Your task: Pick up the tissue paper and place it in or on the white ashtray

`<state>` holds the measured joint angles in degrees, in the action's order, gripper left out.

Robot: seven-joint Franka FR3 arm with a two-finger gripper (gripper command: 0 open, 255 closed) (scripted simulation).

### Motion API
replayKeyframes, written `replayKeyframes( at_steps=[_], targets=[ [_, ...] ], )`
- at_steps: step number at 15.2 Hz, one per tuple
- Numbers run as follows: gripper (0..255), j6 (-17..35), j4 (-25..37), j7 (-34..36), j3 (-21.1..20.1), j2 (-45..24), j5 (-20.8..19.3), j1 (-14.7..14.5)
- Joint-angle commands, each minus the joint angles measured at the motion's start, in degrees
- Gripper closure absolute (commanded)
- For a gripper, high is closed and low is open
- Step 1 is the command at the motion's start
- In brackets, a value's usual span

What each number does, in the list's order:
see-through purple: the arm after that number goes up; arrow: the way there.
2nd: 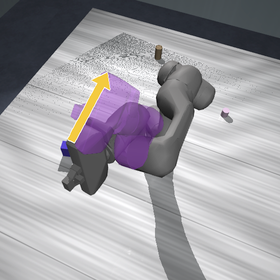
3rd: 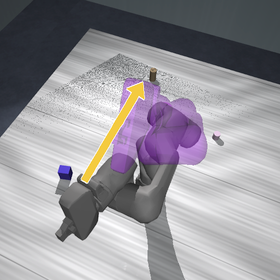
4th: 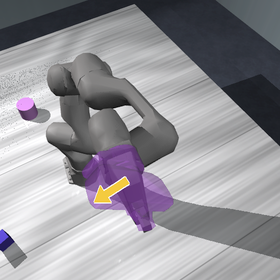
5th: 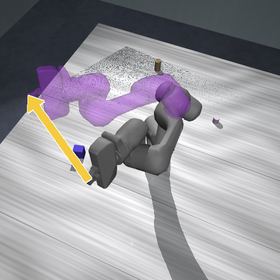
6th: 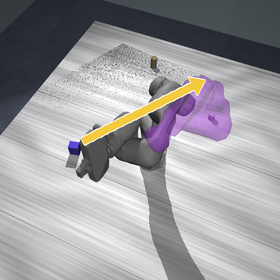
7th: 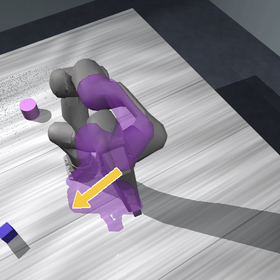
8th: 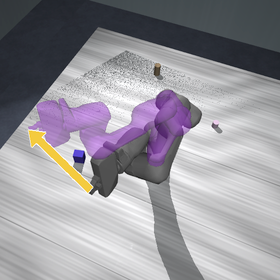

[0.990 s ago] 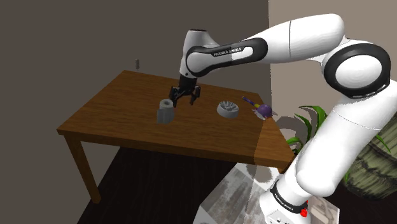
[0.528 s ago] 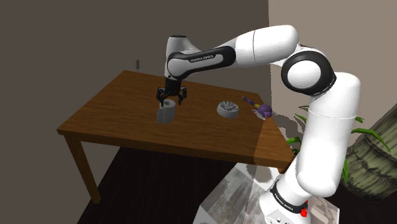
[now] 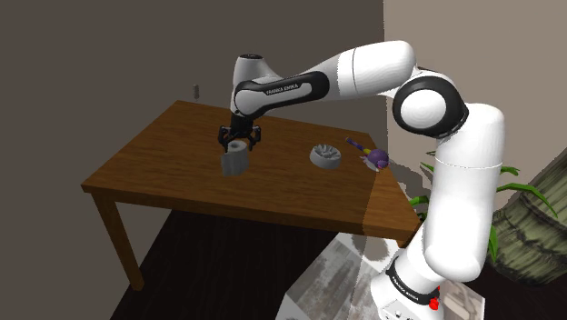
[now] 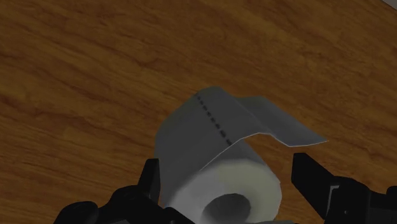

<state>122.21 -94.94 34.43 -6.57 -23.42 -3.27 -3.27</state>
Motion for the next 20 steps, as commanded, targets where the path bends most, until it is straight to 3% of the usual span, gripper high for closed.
replayKeyframes(
  at_steps=[1, 8, 9, 20],
  targets=[
    [0, 0.66, -1.78, -0.08, 0.38, -1.86, -0.21, 0.28],
    [0, 0.66, -1.78, -0.08, 0.39, -1.86, -0.20, 0.26],
    [255, 0.65, -1.79, -0.10, 0.40, -1.85, -0.20, 0.27],
    [255, -0.60, -1.18, -0.15, 0.34, -1.20, -0.11, 0.29]
  ],
)
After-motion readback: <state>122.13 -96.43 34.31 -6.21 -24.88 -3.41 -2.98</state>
